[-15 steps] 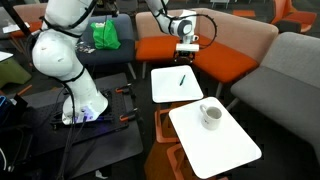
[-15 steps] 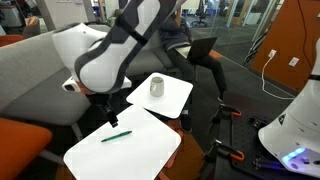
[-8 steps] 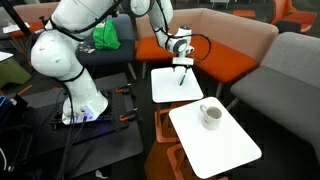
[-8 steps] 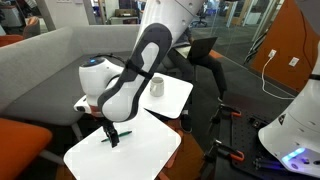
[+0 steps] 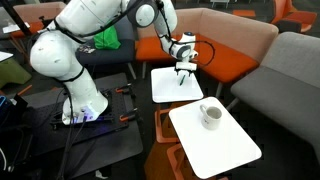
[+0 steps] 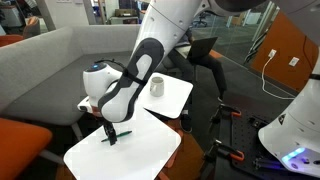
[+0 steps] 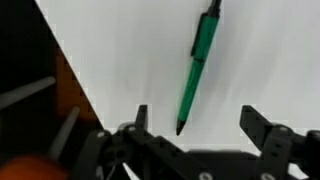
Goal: Put the pen inside the mug cup
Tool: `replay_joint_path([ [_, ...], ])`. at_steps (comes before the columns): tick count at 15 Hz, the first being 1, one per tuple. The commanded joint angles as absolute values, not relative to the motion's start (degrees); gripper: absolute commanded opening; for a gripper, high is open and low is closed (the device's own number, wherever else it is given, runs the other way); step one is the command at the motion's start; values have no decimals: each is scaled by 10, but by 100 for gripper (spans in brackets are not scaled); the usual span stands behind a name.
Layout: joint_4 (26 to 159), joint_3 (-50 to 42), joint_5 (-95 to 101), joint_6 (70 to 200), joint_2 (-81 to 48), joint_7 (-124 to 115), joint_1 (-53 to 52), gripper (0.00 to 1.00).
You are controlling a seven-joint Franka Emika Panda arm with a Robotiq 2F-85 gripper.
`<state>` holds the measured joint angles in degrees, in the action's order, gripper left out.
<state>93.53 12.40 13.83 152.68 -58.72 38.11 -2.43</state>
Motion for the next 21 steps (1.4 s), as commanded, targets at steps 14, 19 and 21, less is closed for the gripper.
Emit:
replay_joint_path([
  [14, 849, 150, 130, 1471, -635, 377, -12, 3],
  [19, 917, 144, 141, 1572, -590, 355, -10, 3],
  [21, 957, 108, 139, 1639, -562, 277, -29, 3],
])
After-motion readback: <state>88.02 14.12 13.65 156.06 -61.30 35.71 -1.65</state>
